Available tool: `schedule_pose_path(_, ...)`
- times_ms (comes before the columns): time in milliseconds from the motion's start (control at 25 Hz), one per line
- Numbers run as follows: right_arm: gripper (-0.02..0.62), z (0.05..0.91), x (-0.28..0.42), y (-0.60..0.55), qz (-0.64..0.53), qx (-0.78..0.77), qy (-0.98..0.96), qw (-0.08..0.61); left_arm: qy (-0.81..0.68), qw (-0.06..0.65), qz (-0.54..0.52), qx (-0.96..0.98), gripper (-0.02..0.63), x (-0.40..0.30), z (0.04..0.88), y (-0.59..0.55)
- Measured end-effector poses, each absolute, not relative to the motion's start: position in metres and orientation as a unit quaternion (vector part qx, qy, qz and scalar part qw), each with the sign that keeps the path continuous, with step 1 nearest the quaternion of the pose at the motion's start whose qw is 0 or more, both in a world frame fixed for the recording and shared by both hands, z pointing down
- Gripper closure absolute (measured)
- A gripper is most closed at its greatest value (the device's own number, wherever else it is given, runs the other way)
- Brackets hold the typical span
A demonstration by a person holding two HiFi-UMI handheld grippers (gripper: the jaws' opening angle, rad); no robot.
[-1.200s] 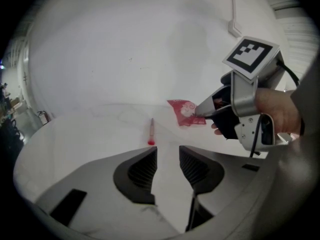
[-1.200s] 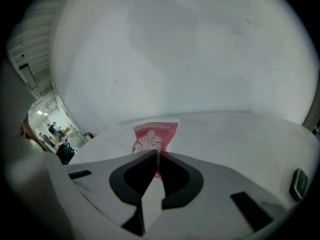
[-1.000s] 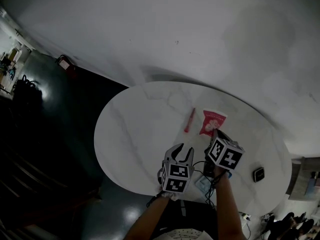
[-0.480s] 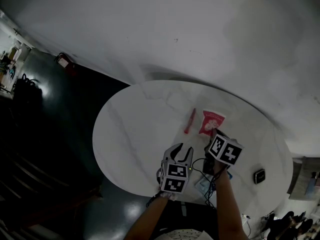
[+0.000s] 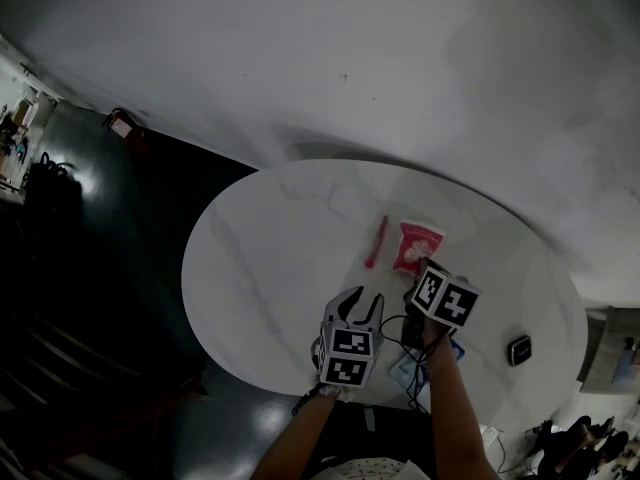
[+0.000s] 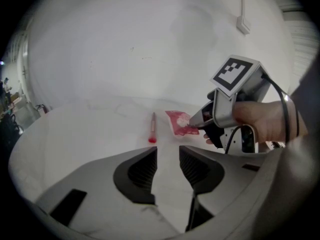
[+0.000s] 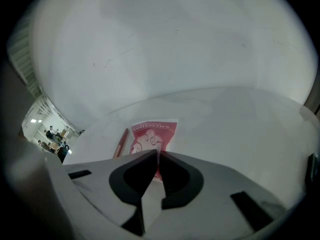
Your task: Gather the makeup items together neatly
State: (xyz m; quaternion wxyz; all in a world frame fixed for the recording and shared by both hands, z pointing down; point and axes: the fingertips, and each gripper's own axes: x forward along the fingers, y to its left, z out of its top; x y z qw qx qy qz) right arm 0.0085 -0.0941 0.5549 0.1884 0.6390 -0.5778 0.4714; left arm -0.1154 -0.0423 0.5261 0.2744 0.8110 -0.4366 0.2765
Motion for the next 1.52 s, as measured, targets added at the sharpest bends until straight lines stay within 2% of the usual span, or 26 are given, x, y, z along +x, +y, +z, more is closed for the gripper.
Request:
schedule_pose_path(400, 0.544, 0.5583, 0.0095, -0.094, 0.462, 0.644, -0.575, 0.202, -0.434, 0.277, 0.28, 0.81, 0.43, -0.1139, 0.5302, -0.0437)
schedule_pose_path(1280, 0.523, 0.5604, 0.0092, -0.092, 0.475, 0.649, -0.566, 0.181, -0.441, 0.277, 0.278, 0.807, 0.43, -0.1209, 0.5311, -0.0446)
schedule_pose_path(1520, 0.493, 0.5591, 0.006, -0.0918, 0.473, 0.646, -0.572, 0.179, -0.438, 0.279, 0.276, 0.809, 0.43, -0.12, 0.5299, -0.0442)
